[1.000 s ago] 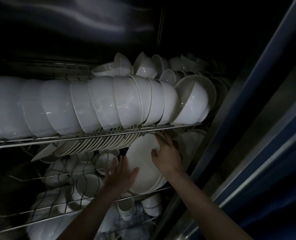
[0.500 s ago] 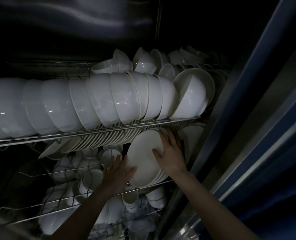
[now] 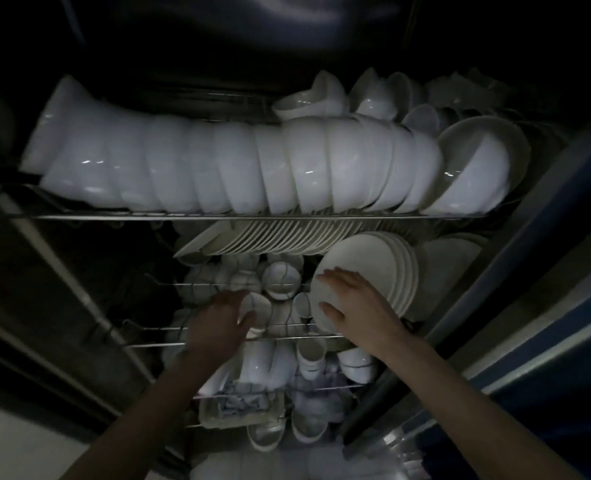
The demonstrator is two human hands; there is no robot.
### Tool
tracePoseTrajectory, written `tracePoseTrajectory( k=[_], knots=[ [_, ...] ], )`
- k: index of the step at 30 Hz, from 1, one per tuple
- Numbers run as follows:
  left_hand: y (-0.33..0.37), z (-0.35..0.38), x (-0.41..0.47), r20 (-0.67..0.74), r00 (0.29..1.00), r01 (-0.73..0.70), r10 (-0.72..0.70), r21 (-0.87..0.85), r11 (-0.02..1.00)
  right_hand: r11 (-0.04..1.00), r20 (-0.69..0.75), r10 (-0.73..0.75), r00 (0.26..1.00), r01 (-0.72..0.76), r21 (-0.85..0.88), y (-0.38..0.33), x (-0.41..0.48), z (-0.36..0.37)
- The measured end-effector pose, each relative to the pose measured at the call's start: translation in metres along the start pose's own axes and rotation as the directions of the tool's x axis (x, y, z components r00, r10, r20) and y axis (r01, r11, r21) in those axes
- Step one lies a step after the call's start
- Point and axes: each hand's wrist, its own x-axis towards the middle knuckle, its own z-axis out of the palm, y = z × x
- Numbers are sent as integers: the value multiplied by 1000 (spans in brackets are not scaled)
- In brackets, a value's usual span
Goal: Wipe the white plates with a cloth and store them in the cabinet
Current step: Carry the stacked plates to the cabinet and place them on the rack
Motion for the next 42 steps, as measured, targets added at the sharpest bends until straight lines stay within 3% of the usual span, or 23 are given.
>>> tracePoseTrajectory(
  k=[3,7,10,14,17,22,26,31,36,39,42],
  knots=[
    [-17,-31,-35,-69,996,63,-63,6,998,997,180,-73,981,75,-4,-33,5,5],
    [-46,-63,-100,-100,971,219,-216,28,975,966,366,-247,897,255,26,-87,14,22],
    [-71,-82,-169,-61,926,374,-372,33,927,901,438,-421,795,422,99,-141,15,39],
    [-88,-103,-296,-184,794,605,-579,153,781,728,443,-665,601,655,204,-227,-9,64],
    [-89,-111,-401,-257,645,763,-720,279,584,540,425,-802,420,814,214,-305,-52,87],
    [-74,-120,-583,-345,265,953,-900,235,191,225,470,-878,90,945,239,-442,-155,118],
    [-56,-122,-718,-400,-18,988,-916,136,-79,-21,414,-901,-129,967,255,-538,-254,138],
    [-29,-121,-878,-428,-304,939,-851,17,-344,-303,389,-836,-388,916,263,-659,-392,168],
    [0,-126,-1035,-406,-557,823,-724,-152,-548,-469,304,-777,-551,829,305,-773,-547,182],
    [8,-130,-1116,-385,-650,754,-656,-221,-618,-546,260,-736,-625,775,319,-829,-633,186],
    [3,-138,-1183,-377,-698,712,-609,-274,-647,-584,244,-701,-670,736,342,-882,-703,188]
  ],
)
